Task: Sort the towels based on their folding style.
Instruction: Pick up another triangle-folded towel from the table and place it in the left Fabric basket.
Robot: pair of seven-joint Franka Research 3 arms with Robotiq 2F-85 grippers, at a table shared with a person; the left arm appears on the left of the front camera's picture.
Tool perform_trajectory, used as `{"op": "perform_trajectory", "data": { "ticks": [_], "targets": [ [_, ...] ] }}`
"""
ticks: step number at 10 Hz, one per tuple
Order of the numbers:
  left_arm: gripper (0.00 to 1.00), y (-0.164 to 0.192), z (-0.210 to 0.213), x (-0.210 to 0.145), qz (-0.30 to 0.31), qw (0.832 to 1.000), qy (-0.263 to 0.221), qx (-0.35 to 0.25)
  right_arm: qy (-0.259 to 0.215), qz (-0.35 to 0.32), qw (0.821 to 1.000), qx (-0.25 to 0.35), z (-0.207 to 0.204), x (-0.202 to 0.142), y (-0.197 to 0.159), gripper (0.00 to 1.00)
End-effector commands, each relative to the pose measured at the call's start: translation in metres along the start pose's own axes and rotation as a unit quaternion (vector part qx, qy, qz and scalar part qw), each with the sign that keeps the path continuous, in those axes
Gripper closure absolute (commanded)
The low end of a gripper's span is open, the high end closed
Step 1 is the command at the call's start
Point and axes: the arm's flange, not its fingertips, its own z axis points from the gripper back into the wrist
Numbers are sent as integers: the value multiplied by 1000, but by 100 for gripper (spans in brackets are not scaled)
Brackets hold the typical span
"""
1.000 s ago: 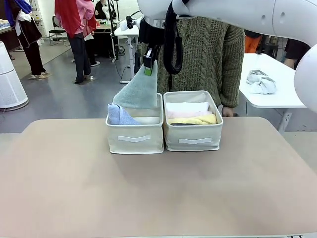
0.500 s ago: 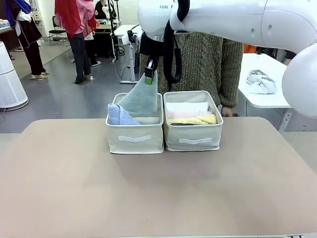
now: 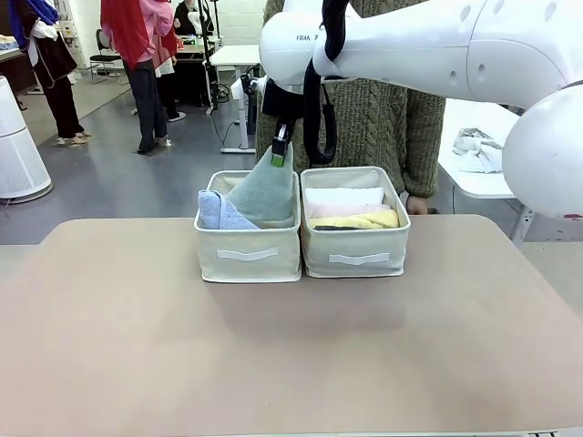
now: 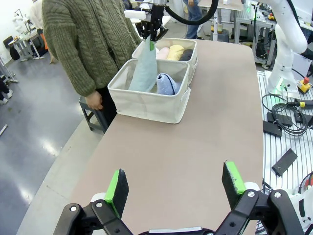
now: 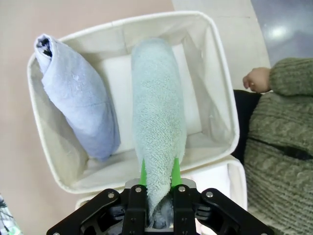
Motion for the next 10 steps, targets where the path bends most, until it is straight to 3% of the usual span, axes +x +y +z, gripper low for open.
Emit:
{"op": "perform_trajectory", "data": {
  "ticks": [1, 10],
  "targets": [
    [0, -2, 2, -1, -8, 1000, 1, -2, -3, 5, 1000, 19, -6, 5, -12, 82],
    [0, -2, 2, -1, -8, 1000, 1, -2, 31, -10, 998, 58, -41, 2, -21, 82]
  ]
}}
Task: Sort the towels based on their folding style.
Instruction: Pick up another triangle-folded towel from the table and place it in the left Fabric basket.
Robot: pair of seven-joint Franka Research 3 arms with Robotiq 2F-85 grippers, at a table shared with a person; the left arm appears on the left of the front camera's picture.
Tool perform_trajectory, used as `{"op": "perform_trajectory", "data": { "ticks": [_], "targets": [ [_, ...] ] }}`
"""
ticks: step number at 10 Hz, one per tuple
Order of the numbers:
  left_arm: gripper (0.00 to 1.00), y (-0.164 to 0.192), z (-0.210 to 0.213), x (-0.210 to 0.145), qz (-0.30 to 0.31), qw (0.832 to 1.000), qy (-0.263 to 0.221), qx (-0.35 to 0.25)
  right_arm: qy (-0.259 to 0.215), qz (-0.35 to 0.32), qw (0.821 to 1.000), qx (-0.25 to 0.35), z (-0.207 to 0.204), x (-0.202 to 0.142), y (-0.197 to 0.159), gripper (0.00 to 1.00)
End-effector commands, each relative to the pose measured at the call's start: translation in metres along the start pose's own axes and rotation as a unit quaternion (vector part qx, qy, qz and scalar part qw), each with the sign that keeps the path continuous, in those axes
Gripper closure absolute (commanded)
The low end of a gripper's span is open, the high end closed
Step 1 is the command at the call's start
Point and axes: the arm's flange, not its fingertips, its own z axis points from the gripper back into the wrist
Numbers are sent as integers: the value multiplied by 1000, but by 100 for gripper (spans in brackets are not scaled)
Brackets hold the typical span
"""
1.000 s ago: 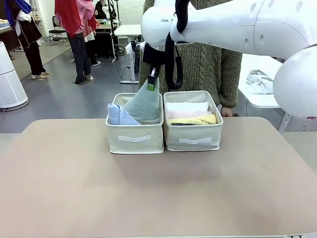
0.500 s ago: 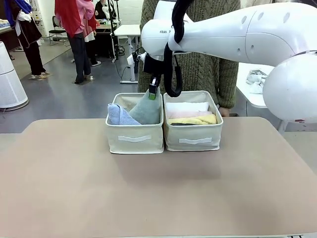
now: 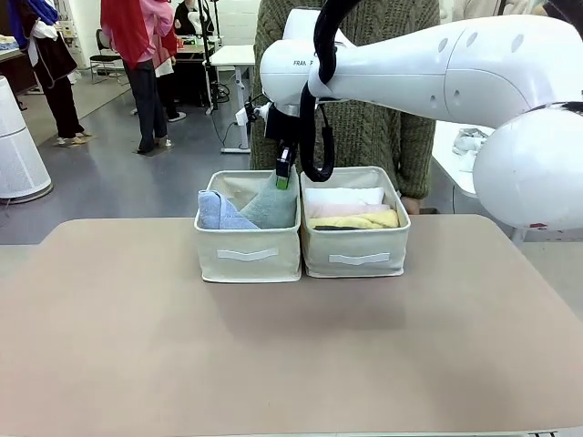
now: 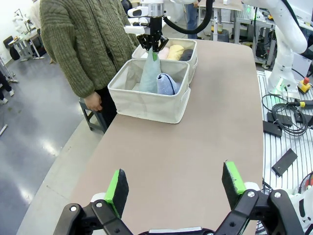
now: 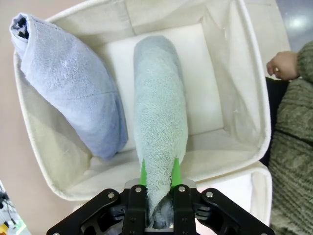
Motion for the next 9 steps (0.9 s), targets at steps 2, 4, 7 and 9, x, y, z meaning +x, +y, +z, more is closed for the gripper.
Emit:
{"op": "perform_trajectory", "data": {
  "ticks": [2, 4, 7, 9],
  "targets": [
    [0, -2, 2, -1, -8, 1000, 1, -2, 2, 1, 1000, 11, 5, 10, -12, 82],
    [0, -2, 2, -1, -8, 1000, 1, -2, 6, 3, 1000, 14, 5, 10, -12, 22],
    [0, -2, 2, -1, -8, 1000, 1, -2, 6, 2, 1000, 14, 6, 9, -12, 0],
    [0, -2, 2, -1, -8, 1000, 1, -2, 5, 3, 1000, 20, 6, 7, -12, 0]
  ]
}}
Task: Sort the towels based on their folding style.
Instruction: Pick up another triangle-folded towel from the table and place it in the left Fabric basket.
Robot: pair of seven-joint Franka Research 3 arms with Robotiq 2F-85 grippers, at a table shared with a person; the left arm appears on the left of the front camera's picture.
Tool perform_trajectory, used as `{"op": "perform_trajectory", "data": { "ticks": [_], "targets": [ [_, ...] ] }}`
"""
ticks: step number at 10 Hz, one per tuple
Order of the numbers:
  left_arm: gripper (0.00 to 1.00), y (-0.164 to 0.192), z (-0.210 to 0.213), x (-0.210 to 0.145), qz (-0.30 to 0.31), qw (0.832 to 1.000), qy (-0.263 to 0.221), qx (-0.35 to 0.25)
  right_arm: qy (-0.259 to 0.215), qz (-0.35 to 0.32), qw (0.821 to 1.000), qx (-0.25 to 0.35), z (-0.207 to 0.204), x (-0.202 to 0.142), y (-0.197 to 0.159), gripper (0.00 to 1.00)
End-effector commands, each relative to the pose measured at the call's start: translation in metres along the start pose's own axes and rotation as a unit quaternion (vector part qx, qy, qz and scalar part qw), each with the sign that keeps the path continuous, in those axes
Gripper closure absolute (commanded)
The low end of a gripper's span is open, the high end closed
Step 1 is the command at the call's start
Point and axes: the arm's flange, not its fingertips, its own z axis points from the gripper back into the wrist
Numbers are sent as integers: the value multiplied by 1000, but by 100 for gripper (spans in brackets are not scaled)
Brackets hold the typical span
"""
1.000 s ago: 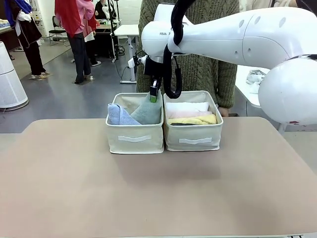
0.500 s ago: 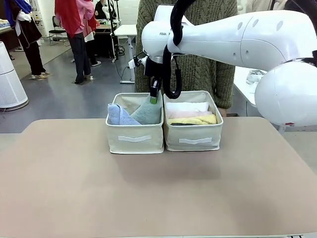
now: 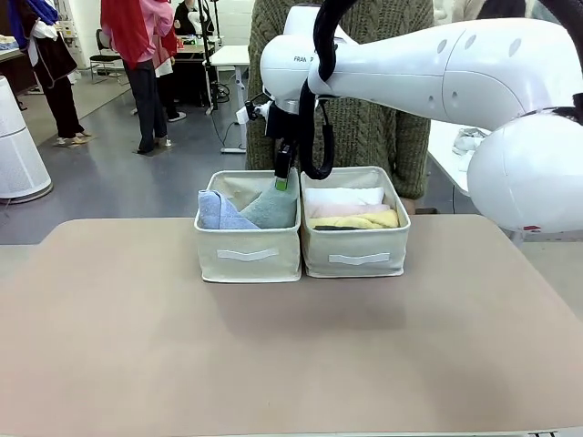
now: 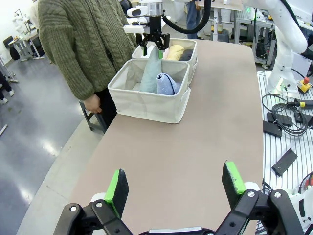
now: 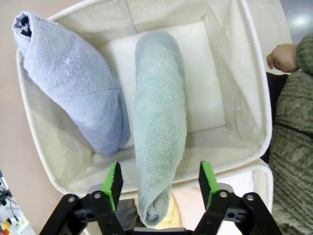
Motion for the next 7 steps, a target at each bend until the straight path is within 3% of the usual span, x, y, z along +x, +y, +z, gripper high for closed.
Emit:
{"op": "perform_trajectory", "data": {
  "ticks": [1, 5, 7],
  "targets": [
    [0, -2, 2, -1, -8, 1000, 1, -2, -1, 6, 1000, 12, 3, 8, -10, 0],
    [0, -2, 2, -1, -8, 1000, 1, -2, -6, 4, 1000, 17, 6, 7, -9, 0],
    [0, -2, 2, -1, -8, 1000, 1, -2, -10, -19, 1000, -8, 47, -9, 14, 0]
  ]
}}
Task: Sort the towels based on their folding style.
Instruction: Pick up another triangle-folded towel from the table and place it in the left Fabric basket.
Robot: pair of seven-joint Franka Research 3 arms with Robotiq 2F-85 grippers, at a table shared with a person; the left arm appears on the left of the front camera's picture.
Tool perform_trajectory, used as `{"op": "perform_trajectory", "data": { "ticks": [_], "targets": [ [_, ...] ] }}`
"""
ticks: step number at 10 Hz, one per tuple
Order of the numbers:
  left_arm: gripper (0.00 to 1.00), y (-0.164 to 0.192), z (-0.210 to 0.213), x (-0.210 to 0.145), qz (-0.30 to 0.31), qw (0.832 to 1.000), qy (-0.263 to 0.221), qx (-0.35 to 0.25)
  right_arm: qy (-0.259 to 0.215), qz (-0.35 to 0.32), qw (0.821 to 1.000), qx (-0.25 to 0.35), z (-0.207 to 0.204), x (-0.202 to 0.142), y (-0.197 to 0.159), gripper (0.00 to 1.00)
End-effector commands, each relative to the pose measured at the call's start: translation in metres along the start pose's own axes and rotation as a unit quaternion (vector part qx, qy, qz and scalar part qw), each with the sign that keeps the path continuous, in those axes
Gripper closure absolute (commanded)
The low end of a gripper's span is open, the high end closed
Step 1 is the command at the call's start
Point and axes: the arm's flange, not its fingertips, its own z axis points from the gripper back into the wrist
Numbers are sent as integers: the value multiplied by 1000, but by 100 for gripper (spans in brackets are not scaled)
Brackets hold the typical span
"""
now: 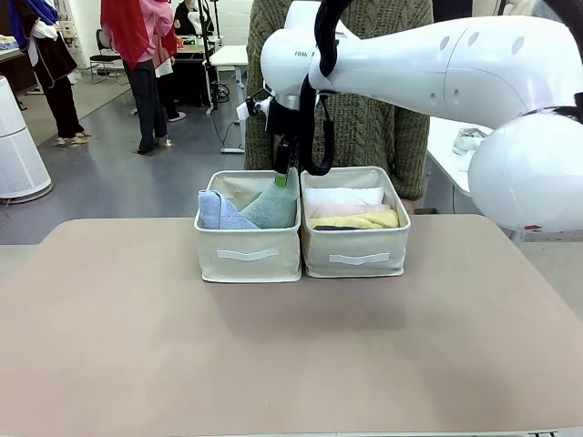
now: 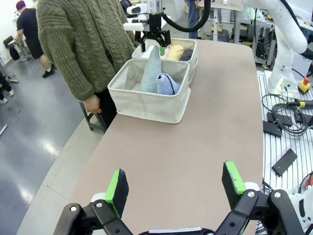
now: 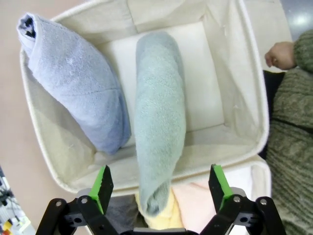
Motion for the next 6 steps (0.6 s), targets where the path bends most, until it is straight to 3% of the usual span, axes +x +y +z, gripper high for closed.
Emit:
{"op": "perform_trajectory", "data": {
  "ticks": [1, 3, 6],
  "targets": [
    [0, -2, 2, -1, -8, 1000, 1, -2, -14, -46, 998, -29, 63, -37, 29, 0],
    [0, -2, 2, -1, -8, 1000, 1, -2, -39, -106, 992, -55, 104, -111, 67, 0],
    [0, -2, 2, -1, -8, 1000, 1, -2, -84, -156, 982, -67, 117, -204, 119, 0]
  ]
}}
